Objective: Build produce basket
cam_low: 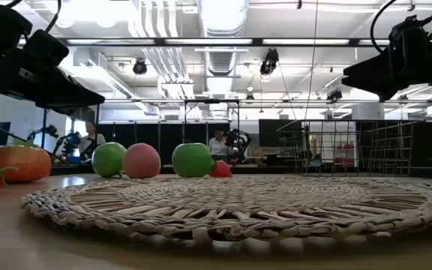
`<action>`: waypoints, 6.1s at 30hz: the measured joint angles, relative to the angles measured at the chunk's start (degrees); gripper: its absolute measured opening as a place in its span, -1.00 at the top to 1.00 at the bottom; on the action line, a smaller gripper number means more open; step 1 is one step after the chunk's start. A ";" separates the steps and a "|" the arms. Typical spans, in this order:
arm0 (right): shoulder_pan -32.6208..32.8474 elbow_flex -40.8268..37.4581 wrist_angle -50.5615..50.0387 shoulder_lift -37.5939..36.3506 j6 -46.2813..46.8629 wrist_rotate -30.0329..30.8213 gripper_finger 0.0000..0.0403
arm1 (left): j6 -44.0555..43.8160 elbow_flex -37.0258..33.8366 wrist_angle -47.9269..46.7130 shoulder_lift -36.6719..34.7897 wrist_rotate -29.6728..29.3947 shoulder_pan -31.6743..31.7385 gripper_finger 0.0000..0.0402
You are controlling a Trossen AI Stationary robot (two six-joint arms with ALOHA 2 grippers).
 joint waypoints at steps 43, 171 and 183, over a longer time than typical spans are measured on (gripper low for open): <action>0.00 0.00 0.02 -0.02 0.00 -0.01 -0.15 | 0.00 0.00 0.01 -0.01 0.00 0.01 0.98; -0.05 72.47 -68.74 84.60 -3.94 15.00 -0.17 | 0.01 0.00 0.00 0.11 0.00 0.01 0.98; -3.76 71.30 -63.27 87.38 -8.78 14.95 0.19 | 0.00 0.00 0.00 0.12 0.00 0.00 0.98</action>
